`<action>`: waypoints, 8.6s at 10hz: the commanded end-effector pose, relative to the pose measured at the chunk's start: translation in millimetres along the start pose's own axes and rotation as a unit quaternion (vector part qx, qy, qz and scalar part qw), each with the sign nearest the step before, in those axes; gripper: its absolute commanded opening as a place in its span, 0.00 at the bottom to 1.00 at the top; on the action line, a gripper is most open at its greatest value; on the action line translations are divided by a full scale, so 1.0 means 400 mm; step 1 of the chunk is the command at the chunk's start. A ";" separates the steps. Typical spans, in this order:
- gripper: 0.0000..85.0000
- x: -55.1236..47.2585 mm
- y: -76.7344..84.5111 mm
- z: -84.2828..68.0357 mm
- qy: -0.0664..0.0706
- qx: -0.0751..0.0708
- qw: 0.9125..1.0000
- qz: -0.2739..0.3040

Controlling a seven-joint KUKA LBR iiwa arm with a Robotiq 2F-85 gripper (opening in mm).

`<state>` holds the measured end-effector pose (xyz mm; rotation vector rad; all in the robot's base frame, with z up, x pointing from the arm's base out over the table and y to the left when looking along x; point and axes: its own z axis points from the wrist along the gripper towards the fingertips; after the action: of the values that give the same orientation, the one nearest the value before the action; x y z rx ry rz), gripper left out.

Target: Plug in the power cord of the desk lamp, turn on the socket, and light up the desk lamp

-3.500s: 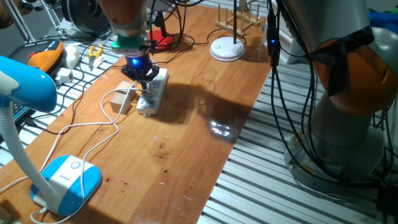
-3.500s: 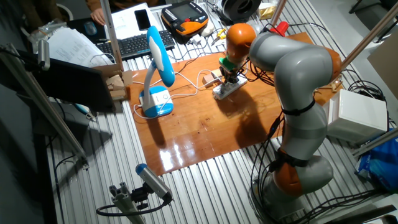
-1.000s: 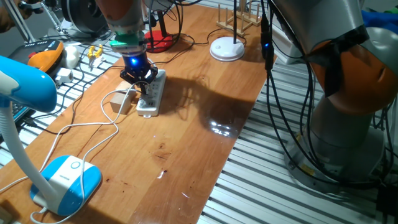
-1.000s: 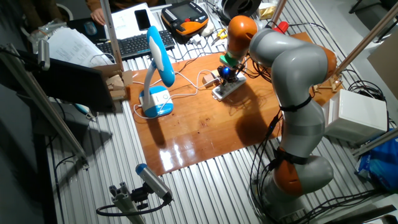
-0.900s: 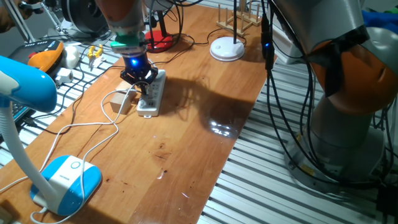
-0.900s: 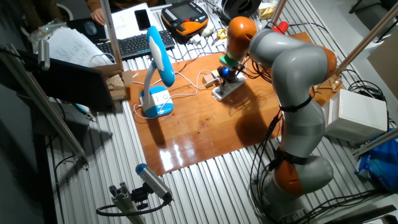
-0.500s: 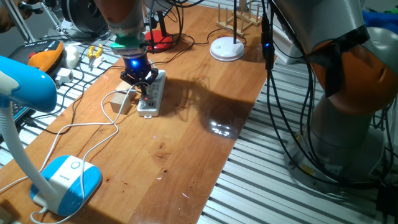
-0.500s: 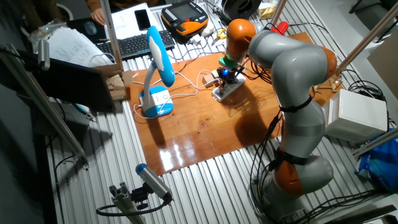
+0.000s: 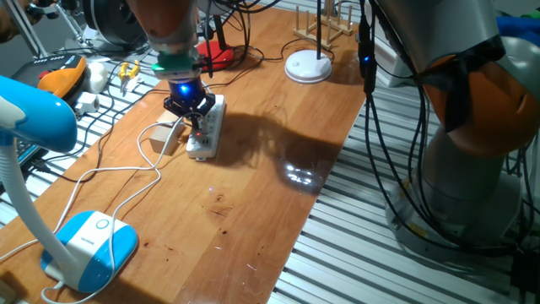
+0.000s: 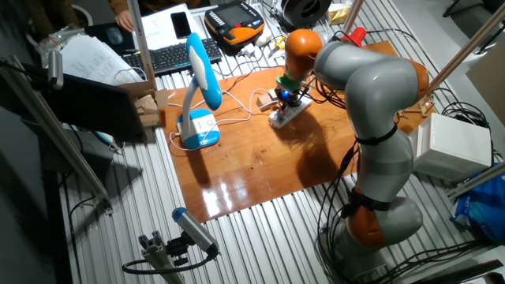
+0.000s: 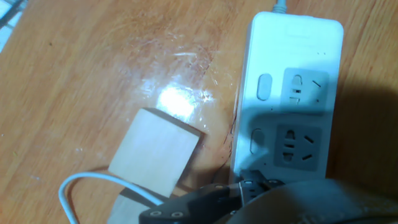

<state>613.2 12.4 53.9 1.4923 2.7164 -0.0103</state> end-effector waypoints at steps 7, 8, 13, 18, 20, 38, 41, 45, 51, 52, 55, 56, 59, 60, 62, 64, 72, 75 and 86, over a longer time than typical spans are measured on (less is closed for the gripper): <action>0.00 0.015 -0.001 0.017 -0.009 -0.001 1.000 0.004; 0.00 0.014 0.000 0.024 -0.012 -0.002 1.000 0.005; 0.00 0.016 0.000 0.016 -0.006 -0.004 1.000 0.004; 0.00 0.006 0.013 -0.031 0.019 -0.008 1.000 0.009; 0.00 0.001 0.020 -0.047 0.021 -0.006 1.000 0.008; 0.00 0.049 -0.016 0.004 -0.027 -0.004 1.000 -0.015; 0.00 0.053 -0.014 0.020 -0.037 -0.009 0.999 -0.015; 0.00 0.060 -0.015 0.024 -0.043 -0.009 0.999 -0.015; 0.00 0.013 0.009 -0.051 0.008 -0.017 1.000 -0.011; 0.00 0.000 0.016 -0.068 0.009 -0.017 1.000 -0.014; 0.00 -0.006 0.035 -0.137 0.032 -0.031 0.998 -0.035; 0.00 0.015 0.051 -0.185 0.051 -0.033 0.997 -0.040; 0.00 0.088 0.085 -0.272 0.073 -0.030 0.995 -0.056; 0.00 0.110 0.082 -0.282 0.074 -0.032 0.994 -0.070; 0.00 0.118 0.067 -0.291 0.101 -0.037 0.990 -0.095; 0.00 0.115 0.059 -0.294 0.088 -0.021 0.986 -0.140; 0.00 0.108 0.056 -0.293 0.081 -0.014 0.899 -0.430; 0.00 0.108 0.056 -0.293 0.087 -0.040 0.889 -0.448; 0.20 0.360 0.239 -0.291 0.089 -0.059 0.905 -0.411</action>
<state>612.6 159.1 165.9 0.2414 3.1858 0.2672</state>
